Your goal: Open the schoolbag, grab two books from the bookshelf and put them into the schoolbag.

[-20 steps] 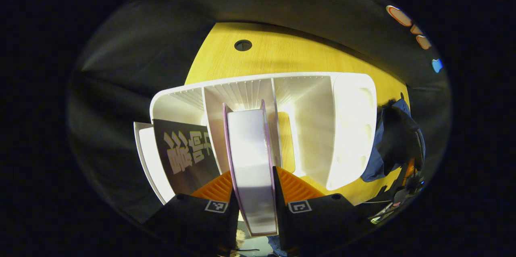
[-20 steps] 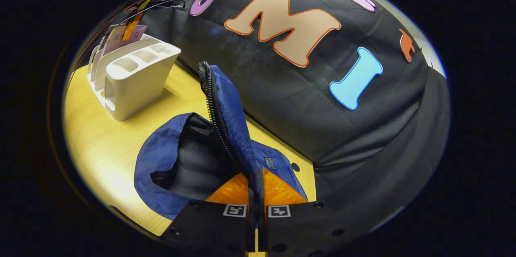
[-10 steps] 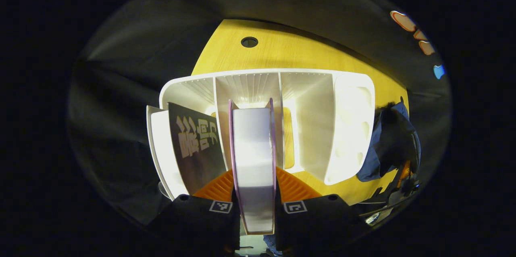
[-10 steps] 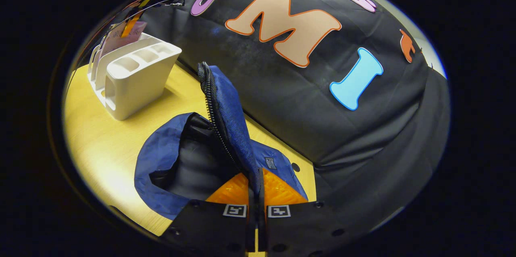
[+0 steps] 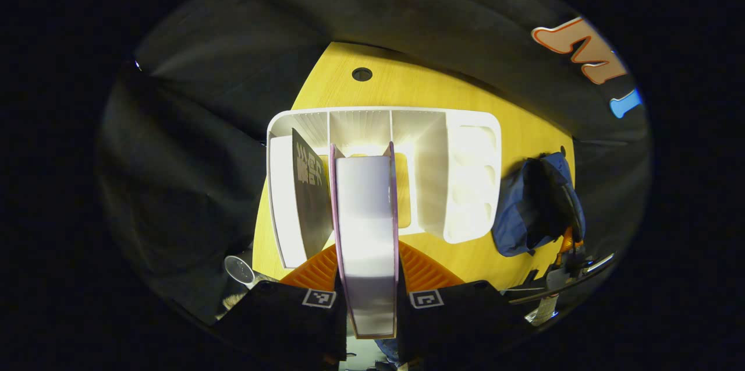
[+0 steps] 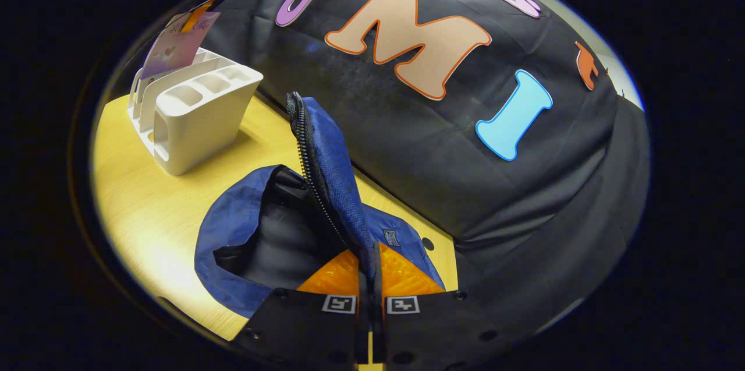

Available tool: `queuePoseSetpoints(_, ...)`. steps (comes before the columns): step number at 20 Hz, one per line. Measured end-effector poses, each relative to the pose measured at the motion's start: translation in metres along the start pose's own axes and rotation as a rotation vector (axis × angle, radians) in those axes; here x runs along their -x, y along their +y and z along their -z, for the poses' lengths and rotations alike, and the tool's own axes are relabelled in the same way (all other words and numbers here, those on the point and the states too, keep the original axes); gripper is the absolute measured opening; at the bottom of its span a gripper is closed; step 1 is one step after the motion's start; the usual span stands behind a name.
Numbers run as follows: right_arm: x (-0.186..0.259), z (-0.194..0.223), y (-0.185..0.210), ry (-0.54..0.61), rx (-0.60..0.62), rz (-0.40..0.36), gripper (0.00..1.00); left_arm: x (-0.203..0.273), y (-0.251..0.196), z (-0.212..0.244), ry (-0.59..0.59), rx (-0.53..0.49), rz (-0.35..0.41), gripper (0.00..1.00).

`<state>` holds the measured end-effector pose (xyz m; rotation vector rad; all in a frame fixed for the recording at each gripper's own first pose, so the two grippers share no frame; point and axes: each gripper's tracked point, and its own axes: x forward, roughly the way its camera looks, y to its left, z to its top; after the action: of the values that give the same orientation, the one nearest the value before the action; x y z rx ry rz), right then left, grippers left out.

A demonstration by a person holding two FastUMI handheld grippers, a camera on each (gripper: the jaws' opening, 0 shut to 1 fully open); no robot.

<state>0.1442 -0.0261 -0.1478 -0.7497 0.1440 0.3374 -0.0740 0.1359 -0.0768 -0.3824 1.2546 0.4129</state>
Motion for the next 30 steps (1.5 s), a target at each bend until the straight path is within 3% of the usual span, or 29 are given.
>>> queuePoseSetpoints(7,0.001,0.0,-0.002,-0.013,-0.009,-0.005,0.07,0.063,-0.013,0.004,-0.133,0.001,0.023,0.31)
queuePoseSetpoints(13,0.003,-0.001,-0.009,-0.014,-0.026,0.004,0.07,0.108,-0.042,0.007,-0.271,-0.024,0.11,0.31)
queuePoseSetpoints(18,0.003,0.0,-0.013,-0.015,-0.042,0.008,0.07,0.115,-0.088,0.015,-0.305,-0.026,0.247,0.3)
queuePoseSetpoints(22,0.004,-0.001,-0.015,-0.016,-0.048,0.01,0.07,0.104,-0.145,0.02,-0.297,0.01,0.45,0.29)
queuePoseSetpoints(25,0.005,-0.002,-0.018,-0.013,-0.064,0.01,0.05,0.082,-0.184,0.027,-0.279,0.029,0.571,0.29)
queuePoseSetpoints(30,0.003,-0.003,-0.025,-0.013,-0.104,0.018,0.07,0.024,-0.236,0.046,-0.223,0.076,0.693,0.3)
